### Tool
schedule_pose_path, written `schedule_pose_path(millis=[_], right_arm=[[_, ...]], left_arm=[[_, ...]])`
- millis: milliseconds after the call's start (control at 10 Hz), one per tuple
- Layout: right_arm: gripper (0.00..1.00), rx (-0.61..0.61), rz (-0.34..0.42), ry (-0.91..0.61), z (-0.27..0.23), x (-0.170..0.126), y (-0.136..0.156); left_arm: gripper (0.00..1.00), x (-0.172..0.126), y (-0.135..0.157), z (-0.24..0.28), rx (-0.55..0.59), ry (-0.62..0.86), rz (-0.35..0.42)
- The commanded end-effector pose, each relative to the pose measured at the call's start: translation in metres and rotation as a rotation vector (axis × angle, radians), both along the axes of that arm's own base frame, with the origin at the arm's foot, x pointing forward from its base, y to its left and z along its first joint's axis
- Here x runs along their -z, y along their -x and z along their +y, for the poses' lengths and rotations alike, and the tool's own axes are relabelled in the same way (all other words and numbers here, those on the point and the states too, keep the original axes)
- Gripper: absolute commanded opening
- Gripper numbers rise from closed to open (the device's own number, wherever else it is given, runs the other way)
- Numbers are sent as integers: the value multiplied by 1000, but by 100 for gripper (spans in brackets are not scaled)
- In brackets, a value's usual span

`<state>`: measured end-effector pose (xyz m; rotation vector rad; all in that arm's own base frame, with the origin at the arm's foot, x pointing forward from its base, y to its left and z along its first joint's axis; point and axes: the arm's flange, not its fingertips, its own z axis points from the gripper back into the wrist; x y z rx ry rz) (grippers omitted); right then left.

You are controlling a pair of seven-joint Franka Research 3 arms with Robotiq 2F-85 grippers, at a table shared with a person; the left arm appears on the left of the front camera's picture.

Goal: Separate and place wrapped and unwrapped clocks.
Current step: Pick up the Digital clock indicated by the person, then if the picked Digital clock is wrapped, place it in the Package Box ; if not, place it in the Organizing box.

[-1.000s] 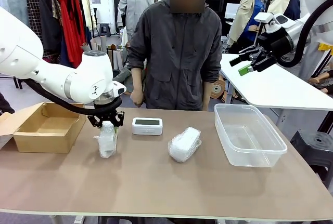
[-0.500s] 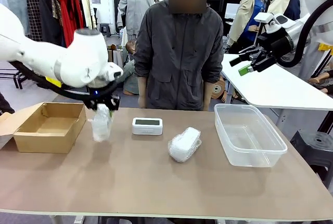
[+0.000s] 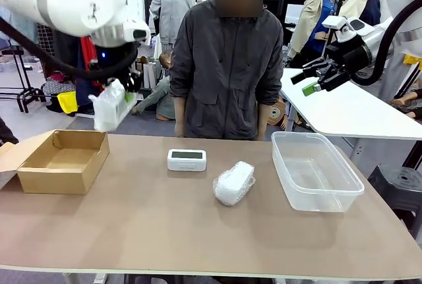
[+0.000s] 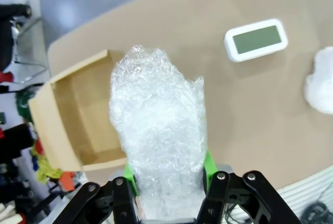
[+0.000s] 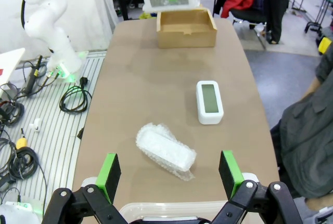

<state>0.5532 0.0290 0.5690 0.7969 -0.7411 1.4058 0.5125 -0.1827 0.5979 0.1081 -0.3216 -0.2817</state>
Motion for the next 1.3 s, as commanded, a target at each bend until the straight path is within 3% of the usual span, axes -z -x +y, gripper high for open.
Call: schedule_pose_path(millis=[0, 200, 300, 400, 1200], right_arm=[[100, -1, -4, 3, 0, -2, 0], [100, -1, -4, 3, 0, -2, 0], [100, -1, -4, 3, 0, -2, 0], [100, -1, -4, 3, 0, -2, 0], [100, -1, -4, 3, 0, -2, 0]], left_arm=[[0, -30, -6, -2, 64, 5, -10], [0, -50, -2, -1, 82, 38, -43], [0, -31, 1, -5, 70, 23, -31], [0, -49, 2, -5, 59, 18, -41], [0, -49, 2, -5, 59, 18, -41]])
